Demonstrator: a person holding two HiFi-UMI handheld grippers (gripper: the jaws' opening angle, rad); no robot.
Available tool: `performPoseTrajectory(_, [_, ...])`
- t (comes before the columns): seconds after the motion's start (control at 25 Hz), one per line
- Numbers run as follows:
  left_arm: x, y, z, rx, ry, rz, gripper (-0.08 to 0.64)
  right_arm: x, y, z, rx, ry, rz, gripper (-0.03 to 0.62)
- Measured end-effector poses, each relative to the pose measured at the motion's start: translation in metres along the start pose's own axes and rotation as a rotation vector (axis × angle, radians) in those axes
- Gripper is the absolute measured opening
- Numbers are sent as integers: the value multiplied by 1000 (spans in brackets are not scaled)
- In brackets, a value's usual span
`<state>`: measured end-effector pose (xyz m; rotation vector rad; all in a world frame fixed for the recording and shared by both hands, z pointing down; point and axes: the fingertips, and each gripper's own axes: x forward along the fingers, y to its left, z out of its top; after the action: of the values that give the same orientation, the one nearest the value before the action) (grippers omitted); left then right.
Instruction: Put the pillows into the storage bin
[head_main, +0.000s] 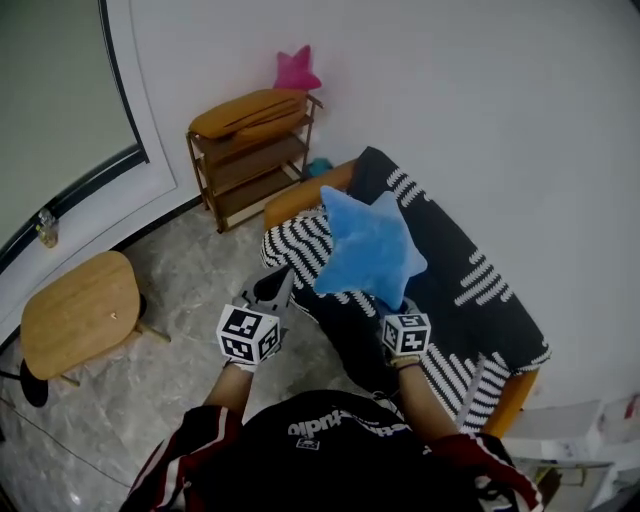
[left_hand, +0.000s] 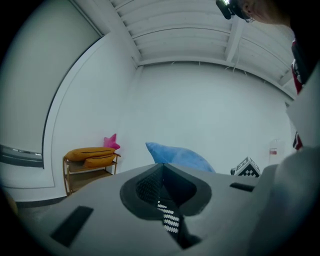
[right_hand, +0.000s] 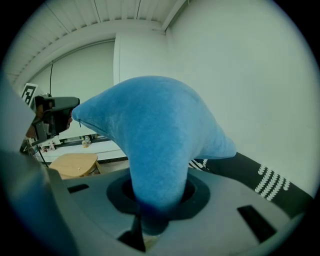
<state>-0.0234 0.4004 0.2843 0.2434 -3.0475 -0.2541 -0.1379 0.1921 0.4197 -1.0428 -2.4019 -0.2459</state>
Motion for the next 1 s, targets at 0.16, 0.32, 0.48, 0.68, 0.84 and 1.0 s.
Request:
performPoseTrajectory(0.16, [10, -27, 8, 29, -8, -75, 3, -31, -1, -2, 29, -44, -28, 87])
performPoseTrajectory(0.32, [31, -73, 11, 34, -9, -155, 3, -78, -25, -16, 55, -74, -85, 89])
performPoseTrajectory(0.48, [51, -143, 5, 40, 9, -265, 3, -143, -63, -42, 86, -98, -183, 89])
performPoseTrajectory(0.68, [65, -250, -11, 52, 32, -434, 3, -236, -107, -89, 141, -118, -322, 89])
performPoseTrajectory(0.84, [71, -356, -28, 53, 43, -578, 3, -323, -141, -140, 172, -110, -439, 89])
performPoseTrajectory(1.0, [59, -467, -51, 55, 79, -734, 2, -422, -162, -203, 230, -84, -572, 89])
